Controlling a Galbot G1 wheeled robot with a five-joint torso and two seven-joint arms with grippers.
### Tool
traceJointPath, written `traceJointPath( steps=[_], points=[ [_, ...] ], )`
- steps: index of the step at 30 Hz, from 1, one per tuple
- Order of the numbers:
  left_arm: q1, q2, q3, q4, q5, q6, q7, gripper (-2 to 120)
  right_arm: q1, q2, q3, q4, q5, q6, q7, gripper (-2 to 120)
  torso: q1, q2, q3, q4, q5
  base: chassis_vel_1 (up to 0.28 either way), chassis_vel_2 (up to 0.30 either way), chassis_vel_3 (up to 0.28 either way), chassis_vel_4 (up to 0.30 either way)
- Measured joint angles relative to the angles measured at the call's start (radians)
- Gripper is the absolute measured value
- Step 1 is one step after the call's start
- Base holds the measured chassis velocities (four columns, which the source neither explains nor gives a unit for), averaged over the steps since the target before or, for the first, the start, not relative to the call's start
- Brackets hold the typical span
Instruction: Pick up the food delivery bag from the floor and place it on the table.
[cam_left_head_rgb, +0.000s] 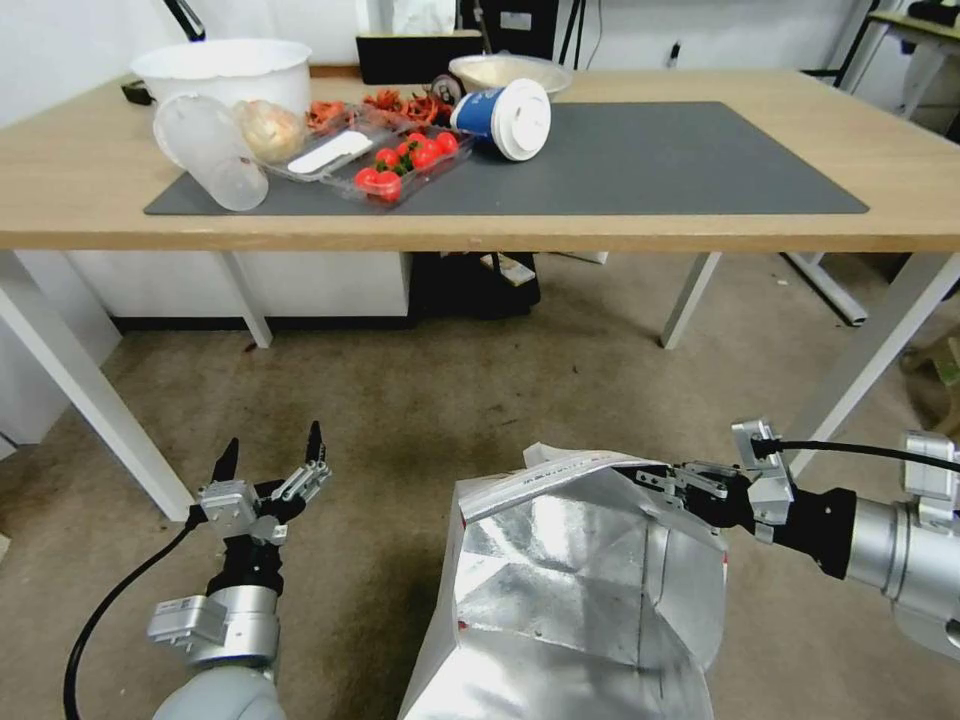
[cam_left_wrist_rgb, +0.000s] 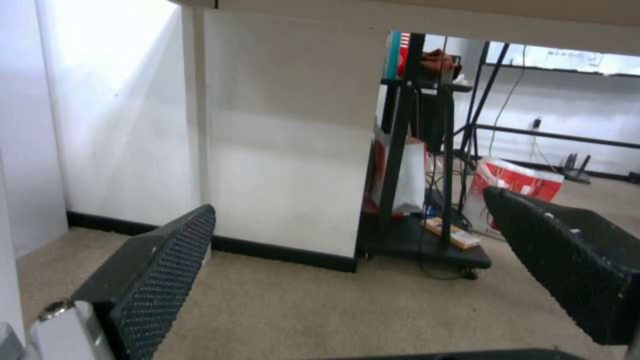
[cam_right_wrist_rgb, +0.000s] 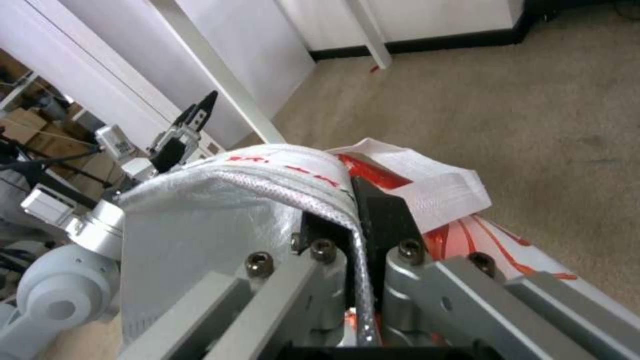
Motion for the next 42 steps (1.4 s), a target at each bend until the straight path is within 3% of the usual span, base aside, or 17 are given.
traceJointPath(
  steps=[42],
  points=[
    [-0.004, 0.005, -0.003, 0.006, 0.003, 0.012, -0.008, 100, 0.004, -0.005, -0.007, 0.005, -0.01, 0.006, -0.009, 0, 0.043, 0.167, 0.124, 0.0, 0.0, 0.0, 0.0, 0.0, 0.0]
  ],
)
